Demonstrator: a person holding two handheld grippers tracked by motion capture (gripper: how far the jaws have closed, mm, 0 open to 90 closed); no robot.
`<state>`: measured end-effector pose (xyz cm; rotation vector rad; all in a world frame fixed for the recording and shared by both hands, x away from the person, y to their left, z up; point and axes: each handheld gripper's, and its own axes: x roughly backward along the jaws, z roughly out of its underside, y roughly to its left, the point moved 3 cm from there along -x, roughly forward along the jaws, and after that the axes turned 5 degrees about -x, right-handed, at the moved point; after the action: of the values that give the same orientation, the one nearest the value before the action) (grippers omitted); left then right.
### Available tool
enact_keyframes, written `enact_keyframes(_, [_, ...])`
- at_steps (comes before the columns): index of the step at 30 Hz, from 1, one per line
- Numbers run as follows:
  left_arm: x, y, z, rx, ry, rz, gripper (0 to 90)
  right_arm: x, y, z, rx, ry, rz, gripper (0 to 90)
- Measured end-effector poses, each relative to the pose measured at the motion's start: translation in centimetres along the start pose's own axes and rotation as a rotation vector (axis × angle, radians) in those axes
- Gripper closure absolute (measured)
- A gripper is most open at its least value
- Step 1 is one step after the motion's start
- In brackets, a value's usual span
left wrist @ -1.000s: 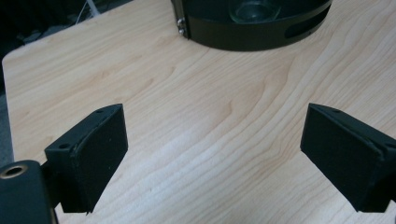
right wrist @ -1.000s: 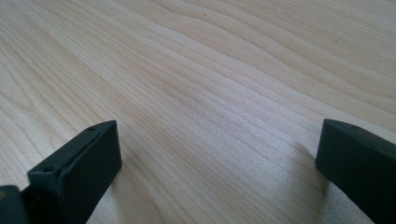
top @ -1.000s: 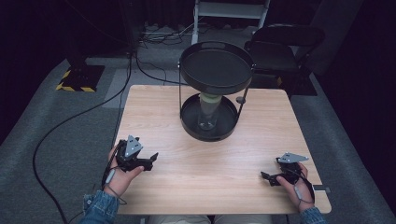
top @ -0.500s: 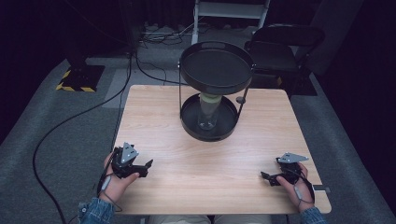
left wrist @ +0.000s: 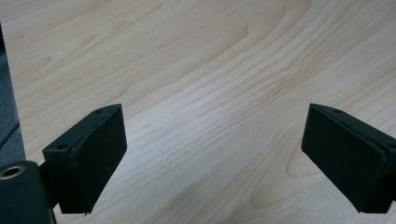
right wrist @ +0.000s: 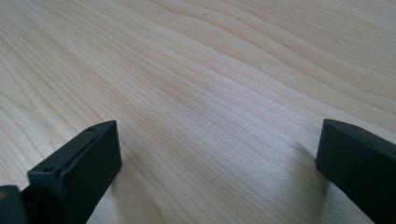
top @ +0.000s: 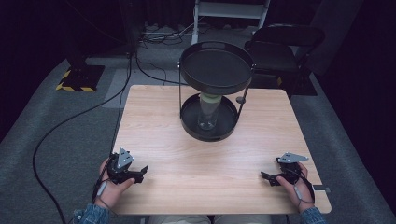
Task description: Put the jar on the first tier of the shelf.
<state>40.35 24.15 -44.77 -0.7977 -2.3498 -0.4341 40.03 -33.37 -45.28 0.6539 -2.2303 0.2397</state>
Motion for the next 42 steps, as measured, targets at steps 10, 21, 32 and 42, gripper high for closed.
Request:
enact_keyframes(10, [0.1, 0.1, 1.7, 0.017, 0.036, -0.005, 6.6, 0.0, 0.0, 0.0, 0.0, 0.0, 0.0, 0.3])
enact_keyframes(21, [-0.1, 0.1, 3.4, 0.047, 0.085, 0.005, 6.2, 0.0, 0.0, 0.0, 0.0, 0.0, 0.0, 0.3])
enact_keyframes(32, [-0.1, 0.3, 4.3, 0.124, 0.106, 0.033, 2.0, 0.0, 0.0, 0.0, 0.001, 0.0, 0.0, 0.3])
enact_keyframes(42, [-0.1, 0.2, 4.4, 0.123, 0.109, 0.032, 1.4, 0.0, 0.0, 0.0, 0.001, 0.0, 0.001, 0.3])
